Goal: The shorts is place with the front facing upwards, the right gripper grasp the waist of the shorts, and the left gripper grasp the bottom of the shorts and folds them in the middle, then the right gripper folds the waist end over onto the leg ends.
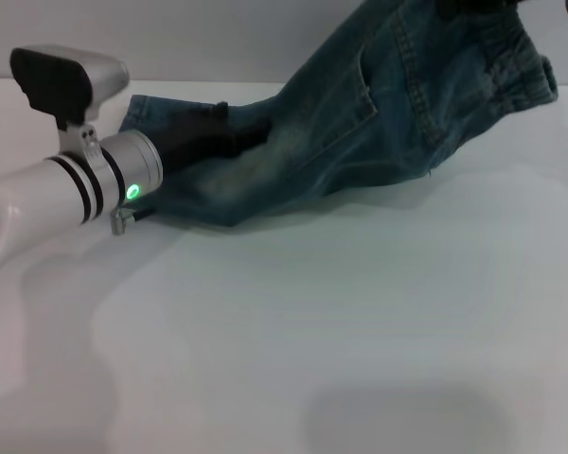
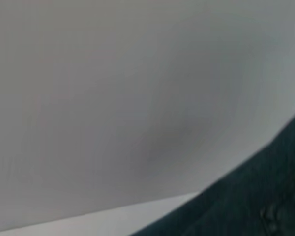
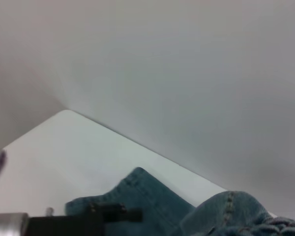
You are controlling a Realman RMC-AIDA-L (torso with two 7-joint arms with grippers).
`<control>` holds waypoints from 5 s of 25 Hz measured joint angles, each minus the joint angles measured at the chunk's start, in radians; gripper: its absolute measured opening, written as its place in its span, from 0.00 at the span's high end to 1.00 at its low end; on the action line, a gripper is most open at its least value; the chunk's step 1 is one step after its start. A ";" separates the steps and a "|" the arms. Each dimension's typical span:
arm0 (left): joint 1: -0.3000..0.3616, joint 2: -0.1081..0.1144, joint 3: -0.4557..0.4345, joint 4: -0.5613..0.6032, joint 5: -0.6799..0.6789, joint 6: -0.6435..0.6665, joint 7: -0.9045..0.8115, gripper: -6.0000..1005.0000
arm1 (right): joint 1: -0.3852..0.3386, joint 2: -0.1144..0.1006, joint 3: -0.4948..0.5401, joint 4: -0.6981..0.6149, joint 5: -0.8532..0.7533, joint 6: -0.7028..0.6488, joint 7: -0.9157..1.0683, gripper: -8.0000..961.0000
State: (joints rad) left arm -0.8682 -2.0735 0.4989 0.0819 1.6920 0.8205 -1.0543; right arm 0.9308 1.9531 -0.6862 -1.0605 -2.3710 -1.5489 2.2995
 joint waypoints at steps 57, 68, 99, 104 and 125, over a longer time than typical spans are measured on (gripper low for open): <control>-0.011 0.005 -0.361 -0.315 0.257 0.026 0.301 0.25 | 0.141 -0.009 -0.055 0.164 0.020 0.001 -0.030 0.93; 0.063 0.011 -0.442 -0.162 0.250 0.030 0.292 0.25 | 0.128 -0.001 -0.068 0.221 0.020 -0.004 -0.056 0.92; 0.124 0.014 -0.704 -0.075 0.256 0.026 0.369 0.25 | 0.209 0.109 -0.311 0.369 0.010 0.153 -0.118 0.40; 0.124 0.014 -0.680 -0.094 0.257 0.065 0.366 0.25 | 0.127 0.115 -0.306 0.291 0.023 0.223 -0.122 0.31; 0.101 0.012 -0.346 -0.173 0.260 0.427 0.019 0.25 | -0.365 0.052 0.085 0.389 0.498 0.555 -0.447 0.31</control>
State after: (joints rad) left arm -0.7674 -2.0615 0.1532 -0.0906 1.9517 1.2474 -1.0352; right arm 0.5660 2.0051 -0.6008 -0.6713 -1.8729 -0.9939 1.8526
